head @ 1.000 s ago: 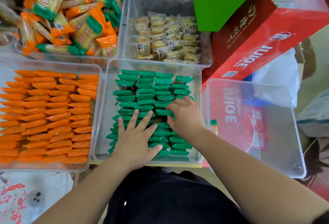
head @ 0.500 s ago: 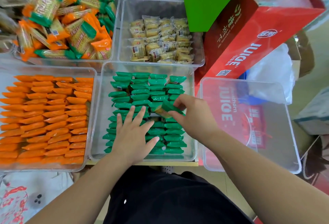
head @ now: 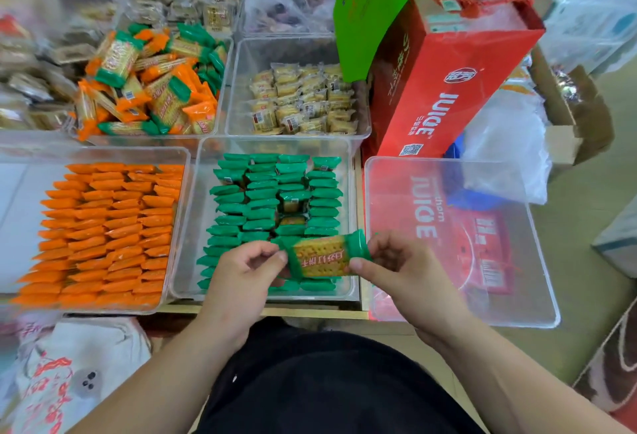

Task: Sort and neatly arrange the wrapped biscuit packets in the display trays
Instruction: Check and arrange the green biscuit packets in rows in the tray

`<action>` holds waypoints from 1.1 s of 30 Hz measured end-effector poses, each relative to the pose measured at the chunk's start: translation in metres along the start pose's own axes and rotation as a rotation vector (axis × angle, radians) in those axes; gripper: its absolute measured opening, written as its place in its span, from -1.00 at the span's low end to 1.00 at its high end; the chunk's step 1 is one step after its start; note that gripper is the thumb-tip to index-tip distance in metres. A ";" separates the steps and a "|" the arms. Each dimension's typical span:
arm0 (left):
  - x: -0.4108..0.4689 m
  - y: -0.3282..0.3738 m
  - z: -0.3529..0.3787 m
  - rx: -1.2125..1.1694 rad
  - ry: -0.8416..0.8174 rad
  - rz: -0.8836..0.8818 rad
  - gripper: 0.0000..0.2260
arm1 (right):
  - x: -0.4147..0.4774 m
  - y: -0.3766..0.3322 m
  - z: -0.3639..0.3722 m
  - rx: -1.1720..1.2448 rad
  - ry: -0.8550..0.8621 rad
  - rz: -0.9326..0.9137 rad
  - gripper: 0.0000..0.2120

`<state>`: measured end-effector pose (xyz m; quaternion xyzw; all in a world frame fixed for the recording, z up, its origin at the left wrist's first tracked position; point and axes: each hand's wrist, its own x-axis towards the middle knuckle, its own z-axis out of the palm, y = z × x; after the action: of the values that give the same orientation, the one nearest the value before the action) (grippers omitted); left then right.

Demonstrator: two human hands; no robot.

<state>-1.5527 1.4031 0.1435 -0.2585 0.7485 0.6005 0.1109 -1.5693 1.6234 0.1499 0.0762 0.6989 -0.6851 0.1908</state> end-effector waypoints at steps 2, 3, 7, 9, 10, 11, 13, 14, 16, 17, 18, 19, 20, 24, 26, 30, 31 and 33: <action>-0.009 0.003 -0.001 -0.024 0.007 -0.008 -0.90 | -0.005 0.001 -0.004 0.031 -0.065 0.034 -0.81; -0.014 0.005 -0.002 -0.033 0.003 -0.012 -0.90 | -0.006 0.002 -0.005 0.069 -0.096 0.056 -0.80; -0.031 0.014 -0.008 -0.112 -0.038 -0.017 -0.91 | -0.008 0.011 -0.011 0.443 -0.190 0.176 -0.68; -0.037 0.022 -0.012 -0.234 -0.085 0.010 -0.93 | -0.008 0.015 -0.013 0.571 -0.234 0.206 -0.60; -0.041 0.027 -0.012 -0.289 -0.118 0.032 -0.94 | -0.009 0.016 -0.013 0.629 -0.265 0.216 -0.59; -0.044 0.030 -0.013 -0.321 -0.152 0.054 -0.91 | -0.011 0.017 -0.013 0.688 -0.289 0.230 -0.59; -0.051 0.037 -0.013 -0.342 -0.207 0.085 -0.85 | -0.013 0.019 -0.011 0.783 -0.309 0.262 -0.57; -0.053 0.039 -0.013 -0.341 -0.219 0.093 -0.84 | -0.014 0.019 -0.011 0.815 -0.310 0.271 -0.57; -0.055 0.041 -0.013 -0.343 -0.222 0.090 -0.86 | -0.016 0.018 -0.012 0.839 -0.311 0.270 -0.58; -0.054 0.041 -0.013 -0.351 -0.215 0.080 -0.87 | -0.017 0.016 -0.013 0.840 -0.313 0.262 -0.59; -0.053 0.040 -0.014 -0.359 -0.205 0.068 -0.89 | -0.018 0.013 -0.015 0.835 -0.311 0.251 -0.59; -0.052 0.038 -0.013 -0.367 -0.191 0.053 -0.90 | -0.020 0.009 -0.016 0.823 -0.306 0.238 -0.59; -0.052 0.036 -0.013 -0.375 -0.175 0.038 -0.90 | -0.021 0.006 -0.018 0.802 -0.300 0.217 -0.59; -0.053 0.028 -0.007 -0.426 -0.108 0.010 -0.76 | -0.029 -0.005 -0.021 0.712 -0.278 0.114 -0.57; -0.055 0.029 -0.003 -0.455 -0.099 0.026 -0.77 | -0.032 -0.011 -0.020 0.664 -0.271 0.071 -0.67; -0.058 0.035 -0.007 -0.499 -0.112 0.068 -0.76 | -0.033 -0.017 -0.022 0.601 -0.184 0.083 -0.82; -0.058 0.036 -0.009 -0.466 -0.121 0.088 -0.70 | -0.033 -0.018 -0.023 0.582 -0.174 0.089 -0.75; -0.058 0.038 -0.014 -0.326 -0.117 0.142 -0.63 | -0.034 -0.021 -0.023 0.510 -0.165 0.075 -0.73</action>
<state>-1.5214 1.4102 0.2065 -0.1844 0.6499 0.7341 0.0685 -1.5495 1.6505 0.1823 0.0915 0.4825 -0.8354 0.2468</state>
